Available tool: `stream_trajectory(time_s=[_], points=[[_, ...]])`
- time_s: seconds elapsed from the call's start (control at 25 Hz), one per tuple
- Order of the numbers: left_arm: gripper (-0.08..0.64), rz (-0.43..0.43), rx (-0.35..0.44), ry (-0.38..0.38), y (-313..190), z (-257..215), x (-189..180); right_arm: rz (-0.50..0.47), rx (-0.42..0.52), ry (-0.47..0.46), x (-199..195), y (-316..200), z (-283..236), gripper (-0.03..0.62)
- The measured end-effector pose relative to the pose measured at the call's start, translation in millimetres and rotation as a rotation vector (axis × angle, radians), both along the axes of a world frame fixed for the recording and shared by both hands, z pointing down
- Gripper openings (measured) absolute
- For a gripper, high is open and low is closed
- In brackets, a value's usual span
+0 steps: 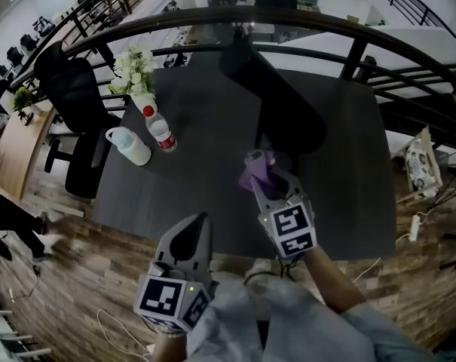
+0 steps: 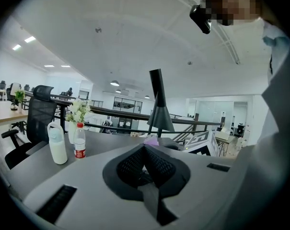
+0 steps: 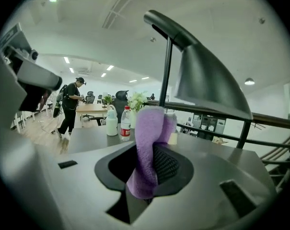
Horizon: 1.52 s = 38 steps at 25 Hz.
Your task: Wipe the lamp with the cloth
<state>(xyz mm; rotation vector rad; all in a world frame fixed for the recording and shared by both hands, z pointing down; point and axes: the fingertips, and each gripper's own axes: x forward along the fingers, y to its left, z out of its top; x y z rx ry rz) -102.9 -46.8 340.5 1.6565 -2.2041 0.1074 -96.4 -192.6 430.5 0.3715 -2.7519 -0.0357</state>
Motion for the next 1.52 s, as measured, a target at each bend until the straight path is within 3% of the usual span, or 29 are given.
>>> stream_trajectory(time_s=[0.56,1.04,1.52], points=[[0.009,0.002,-0.043,-0.015,-9.3,8.3,6.6,0.027,-0.072,0.079,7.2,-6.9,76.2,0.092],[0.009,-0.007,-0.048,-0.007,-22.8,14.0,12.8,0.097,-0.199,0.196,35.3,-40.0,136.9,0.092],[0.009,-0.014,-0.096,0.002,-33.6,23.5,13.4,0.145,-0.141,0.311,63.1,-106.6,175.3,0.092]])
